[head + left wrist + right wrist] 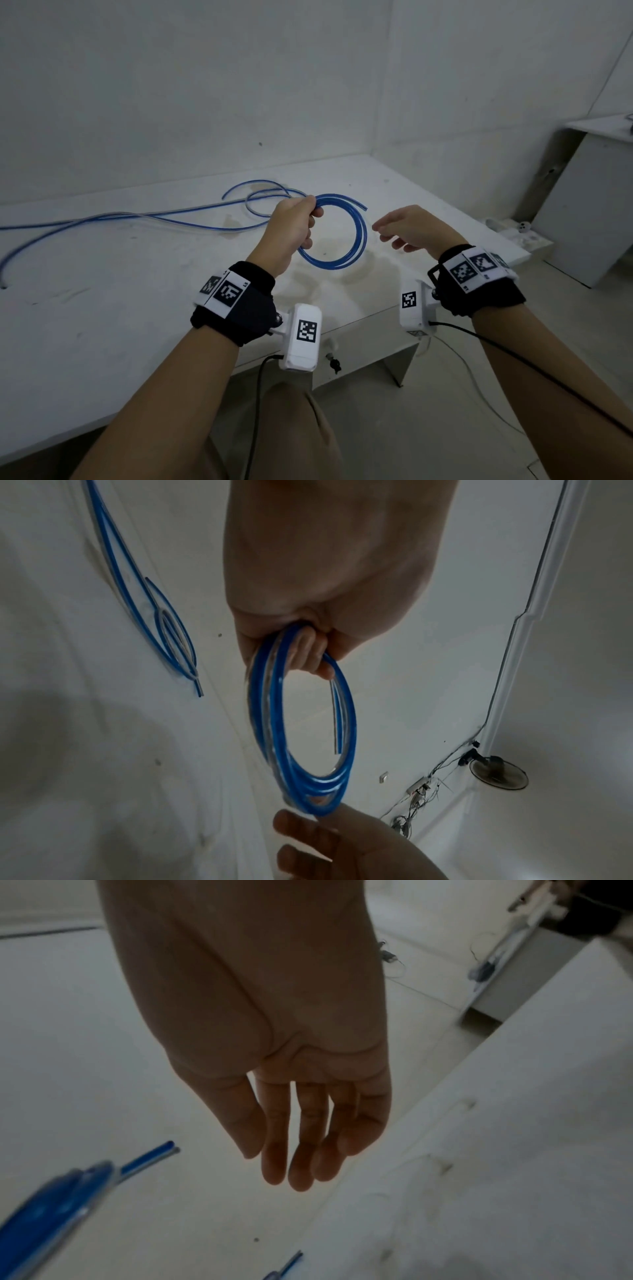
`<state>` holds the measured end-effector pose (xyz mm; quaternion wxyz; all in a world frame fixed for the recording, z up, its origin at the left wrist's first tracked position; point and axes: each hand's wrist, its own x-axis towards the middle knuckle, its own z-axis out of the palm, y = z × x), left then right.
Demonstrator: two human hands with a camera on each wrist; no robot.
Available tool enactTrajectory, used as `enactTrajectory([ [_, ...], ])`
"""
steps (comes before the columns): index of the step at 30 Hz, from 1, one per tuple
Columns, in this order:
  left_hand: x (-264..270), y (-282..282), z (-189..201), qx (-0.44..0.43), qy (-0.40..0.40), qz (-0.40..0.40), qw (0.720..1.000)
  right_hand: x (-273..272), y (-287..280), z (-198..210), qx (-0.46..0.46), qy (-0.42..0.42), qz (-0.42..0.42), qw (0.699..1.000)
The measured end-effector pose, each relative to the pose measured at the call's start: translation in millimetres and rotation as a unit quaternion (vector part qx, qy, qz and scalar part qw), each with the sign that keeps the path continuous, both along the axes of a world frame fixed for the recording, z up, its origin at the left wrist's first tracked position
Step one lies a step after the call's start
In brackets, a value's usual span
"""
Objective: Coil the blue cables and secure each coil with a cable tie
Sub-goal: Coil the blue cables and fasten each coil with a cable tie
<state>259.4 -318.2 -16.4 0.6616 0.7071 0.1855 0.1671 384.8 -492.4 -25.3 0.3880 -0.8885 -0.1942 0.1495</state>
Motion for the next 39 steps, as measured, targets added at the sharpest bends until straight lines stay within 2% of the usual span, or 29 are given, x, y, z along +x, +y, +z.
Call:
enactTrajectory([
  [4, 8, -3, -2, 0.0, 0.011, 0.006, 1.0, 22, 10, 0, -0.138, -0.026, 0.051, 0.989],
  [9, 15, -2, -4, -0.007, 0.013, 0.008, 1.0, 29, 32, 5, -0.275, -0.079, 0.128, 0.95],
  [12, 17, 1, -3, -0.015, 0.011, 0.012, 1.0, 29, 42, 4, -0.326, -0.111, 0.144, 0.928],
  [14, 18, 2, -4, -0.015, 0.012, 0.012, 1.0, 30, 45, 2, -0.318, -0.12, 0.14, 0.93],
  [18, 19, 6, -5, -0.019, 0.013, 0.01, 1.0, 35, 43, 0, -0.237, -0.156, 0.136, 0.949],
  [21, 18, 9, -7, -0.027, 0.016, 0.007, 0.999, 36, 41, 0, -0.102, -0.179, 0.108, 0.972],
  [24, 13, 15, -6, -0.02, 0.024, 0.008, 0.999, 30, 51, 2, 0.032, -0.169, 0.077, 0.982],
  [30, -7, 42, -3, -0.009, 0.044, 0.028, 0.999, -6, 94, 22, 0.249, -0.102, 0.083, 0.96],
  [34, -23, 70, 2, -0.025, 0.043, 0.062, 0.997, -37, 126, 36, 0.316, -0.072, 0.126, 0.938],
  [39, -42, 109, 4, -0.04, 0.038, 0.103, 0.993, -69, 162, 42, 0.355, -0.063, 0.161, 0.919],
])
